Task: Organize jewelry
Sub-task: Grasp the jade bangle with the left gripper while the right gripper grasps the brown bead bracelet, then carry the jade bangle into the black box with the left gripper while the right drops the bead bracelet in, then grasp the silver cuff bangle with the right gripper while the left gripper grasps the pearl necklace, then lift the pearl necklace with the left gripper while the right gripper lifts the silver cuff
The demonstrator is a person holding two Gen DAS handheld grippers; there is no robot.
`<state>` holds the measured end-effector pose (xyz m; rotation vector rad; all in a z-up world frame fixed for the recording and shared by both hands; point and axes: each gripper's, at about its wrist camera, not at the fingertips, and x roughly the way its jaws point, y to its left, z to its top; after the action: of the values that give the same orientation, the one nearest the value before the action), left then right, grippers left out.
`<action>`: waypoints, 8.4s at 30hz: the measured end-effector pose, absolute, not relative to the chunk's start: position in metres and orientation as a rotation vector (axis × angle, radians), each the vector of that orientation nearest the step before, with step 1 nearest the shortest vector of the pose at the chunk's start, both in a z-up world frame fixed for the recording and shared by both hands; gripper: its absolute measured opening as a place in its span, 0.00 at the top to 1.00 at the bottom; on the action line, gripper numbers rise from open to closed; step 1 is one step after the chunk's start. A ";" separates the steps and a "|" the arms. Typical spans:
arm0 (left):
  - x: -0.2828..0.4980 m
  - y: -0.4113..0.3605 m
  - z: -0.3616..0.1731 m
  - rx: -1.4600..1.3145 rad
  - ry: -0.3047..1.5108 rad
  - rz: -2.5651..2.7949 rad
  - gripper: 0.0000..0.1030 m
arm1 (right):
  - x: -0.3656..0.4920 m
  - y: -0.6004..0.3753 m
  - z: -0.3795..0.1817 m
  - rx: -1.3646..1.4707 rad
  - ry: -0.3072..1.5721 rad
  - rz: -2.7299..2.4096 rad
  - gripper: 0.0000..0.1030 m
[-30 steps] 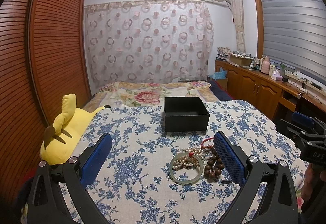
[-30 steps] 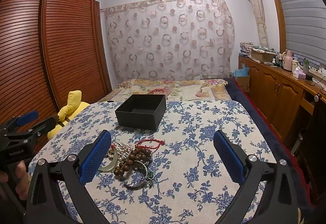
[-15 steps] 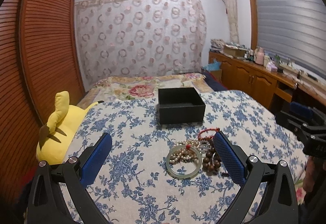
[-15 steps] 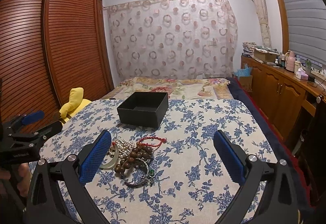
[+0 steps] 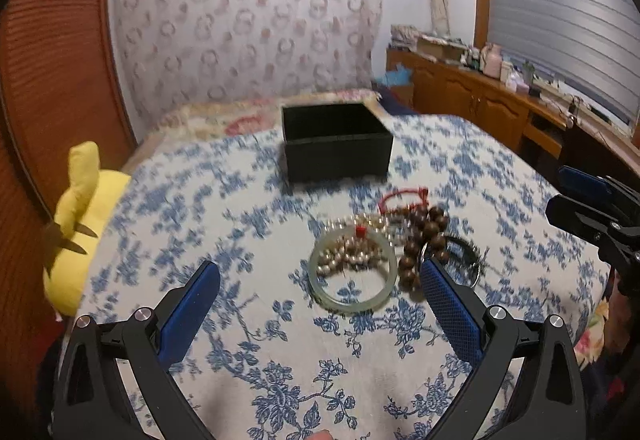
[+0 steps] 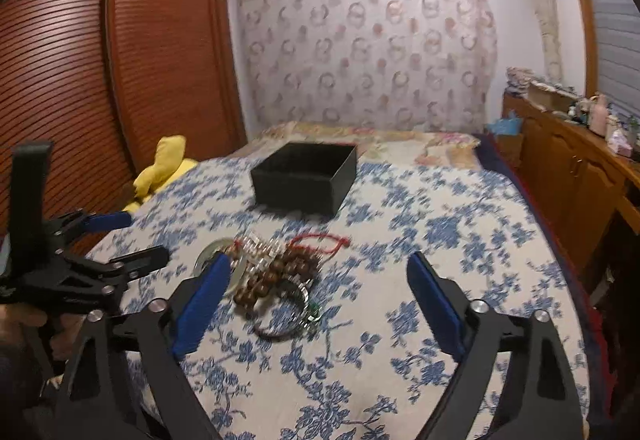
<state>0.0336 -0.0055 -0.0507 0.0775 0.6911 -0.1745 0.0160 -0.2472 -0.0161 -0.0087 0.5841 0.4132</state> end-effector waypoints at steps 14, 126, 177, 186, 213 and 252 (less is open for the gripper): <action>0.073 -0.010 -0.089 0.062 0.864 -0.269 0.16 | 0.031 -0.242 -0.050 -0.053 0.718 0.517 0.34; 0.242 -0.031 -0.039 0.070 0.743 -0.257 0.32 | 0.205 -0.238 -0.005 -0.130 0.673 0.554 0.67; 0.078 0.008 -0.075 0.047 0.797 -0.331 0.37 | 0.067 -0.199 -0.057 -0.244 0.752 0.645 0.42; 0.085 -0.014 -0.088 0.120 0.857 -0.407 0.83 | 0.069 -0.216 -0.047 -0.205 0.734 0.625 0.42; 0.090 0.001 -0.057 0.139 0.762 -0.334 0.96 | 0.071 -0.214 -0.047 -0.176 0.730 0.642 0.42; 0.110 0.017 0.076 0.039 0.484 -0.280 0.96 | 0.077 -0.208 0.005 -0.179 0.631 0.653 0.42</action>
<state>0.1100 0.0168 0.0756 0.0388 0.4836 -0.2799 0.0768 -0.2076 0.0048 -0.1794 0.6310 0.6526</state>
